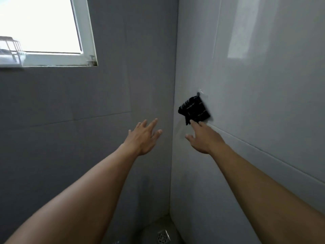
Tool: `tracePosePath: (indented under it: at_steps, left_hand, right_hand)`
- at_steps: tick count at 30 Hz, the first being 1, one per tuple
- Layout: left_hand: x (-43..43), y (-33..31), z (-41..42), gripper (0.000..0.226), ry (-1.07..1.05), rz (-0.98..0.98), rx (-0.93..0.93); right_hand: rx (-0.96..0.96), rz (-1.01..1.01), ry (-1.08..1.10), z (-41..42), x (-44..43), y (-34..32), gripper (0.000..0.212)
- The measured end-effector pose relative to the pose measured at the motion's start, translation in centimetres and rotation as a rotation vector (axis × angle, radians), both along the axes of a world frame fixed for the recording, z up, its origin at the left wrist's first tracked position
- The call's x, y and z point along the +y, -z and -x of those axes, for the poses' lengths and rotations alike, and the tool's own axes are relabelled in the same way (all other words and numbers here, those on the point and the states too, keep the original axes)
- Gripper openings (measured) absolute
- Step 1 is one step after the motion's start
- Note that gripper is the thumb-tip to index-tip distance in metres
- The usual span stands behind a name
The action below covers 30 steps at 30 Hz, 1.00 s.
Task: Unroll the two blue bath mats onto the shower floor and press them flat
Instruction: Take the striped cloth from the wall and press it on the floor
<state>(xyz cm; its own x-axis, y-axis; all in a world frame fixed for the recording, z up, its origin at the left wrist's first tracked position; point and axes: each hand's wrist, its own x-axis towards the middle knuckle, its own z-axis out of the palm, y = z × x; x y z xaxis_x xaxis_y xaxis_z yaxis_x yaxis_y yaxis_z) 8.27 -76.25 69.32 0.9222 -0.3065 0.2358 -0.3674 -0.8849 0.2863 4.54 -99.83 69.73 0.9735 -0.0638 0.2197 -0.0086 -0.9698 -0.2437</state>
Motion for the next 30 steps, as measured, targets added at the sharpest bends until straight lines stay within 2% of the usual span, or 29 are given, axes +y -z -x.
tracePosePath:
  at_steps: [8, 15, 20, 30]
  left_hand:
    - [-3.9, -2.6, -9.9, 0.062, 0.149, 0.048, -0.041]
    - [-8.0, -2.9, -17.6, 0.060, 0.259, 0.103, -0.030]
    - [-11.4, -3.8, -22.6, 0.054, 0.304, 0.071, -0.077]
    - [-17.2, -1.5, -28.6, 0.048, 0.382, 0.233, -0.063]
  right_hand:
    - [-0.210, -0.007, 0.121, -7.1, -2.7, -3.3, 0.054]
    - [-0.234, 0.017, 0.196, -11.7, -4.1, -4.4, 0.047]
    - [-0.250, 0.073, 0.301, -14.5, -4.1, -4.5, 0.020]
    - [-0.240, 0.249, 0.457, -18.5, -4.9, -3.6, 0.017]
